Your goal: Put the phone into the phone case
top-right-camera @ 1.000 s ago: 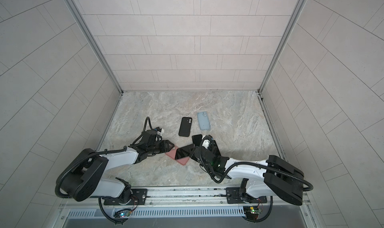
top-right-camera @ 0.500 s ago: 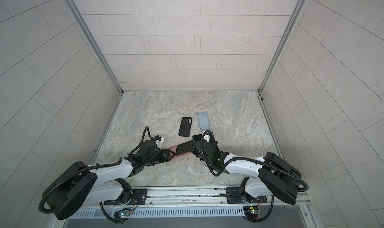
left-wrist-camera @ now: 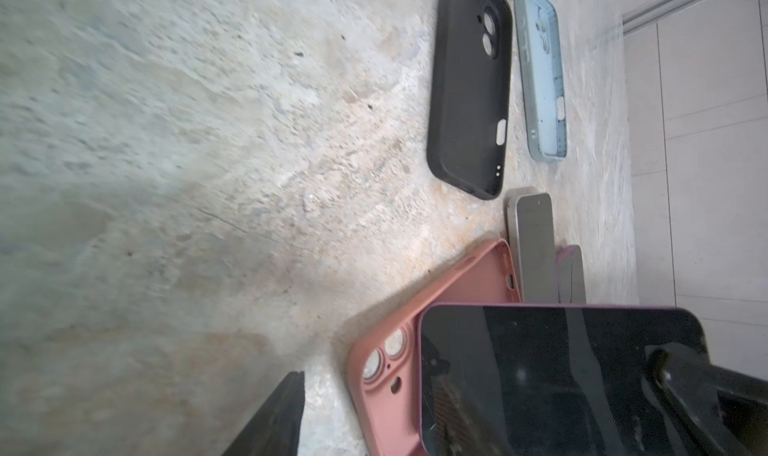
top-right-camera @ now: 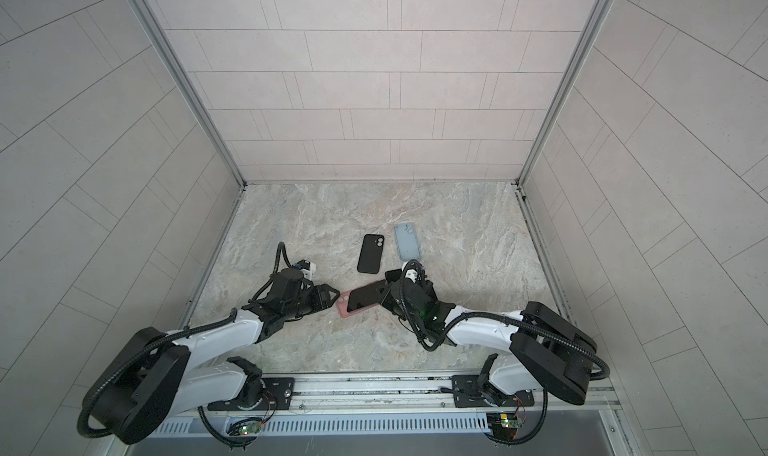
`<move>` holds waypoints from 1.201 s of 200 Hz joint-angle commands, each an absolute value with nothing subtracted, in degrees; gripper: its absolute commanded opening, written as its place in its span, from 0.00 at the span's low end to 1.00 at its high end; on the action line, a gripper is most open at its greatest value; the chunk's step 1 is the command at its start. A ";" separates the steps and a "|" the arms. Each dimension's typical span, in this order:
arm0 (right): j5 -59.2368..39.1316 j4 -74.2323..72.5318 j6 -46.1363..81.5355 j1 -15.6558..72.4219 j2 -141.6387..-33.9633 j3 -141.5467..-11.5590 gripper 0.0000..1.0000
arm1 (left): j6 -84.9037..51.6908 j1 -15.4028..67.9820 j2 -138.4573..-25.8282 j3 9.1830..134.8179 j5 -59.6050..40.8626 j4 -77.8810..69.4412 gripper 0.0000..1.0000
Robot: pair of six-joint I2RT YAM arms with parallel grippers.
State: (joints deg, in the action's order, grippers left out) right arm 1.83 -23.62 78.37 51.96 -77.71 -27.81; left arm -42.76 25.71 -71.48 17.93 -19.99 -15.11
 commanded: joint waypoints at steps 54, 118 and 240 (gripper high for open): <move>-4.96 -23.72 77.35 52.91 -84.75 -30.07 0.00 | -55.34 26.30 -84.13 14.94 -30.67 -37.31 0.55; -6.32 -23.84 76.83 52.22 -85.99 -30.95 0.00 | -48.63 27.07 -62.09 20.07 -16.61 4.64 0.60; -25.75 -0.01 52.77 42.23 -85.17 -48.52 0.00 | -65.31 29.03 -48.11 11.61 -19.14 4.66 0.63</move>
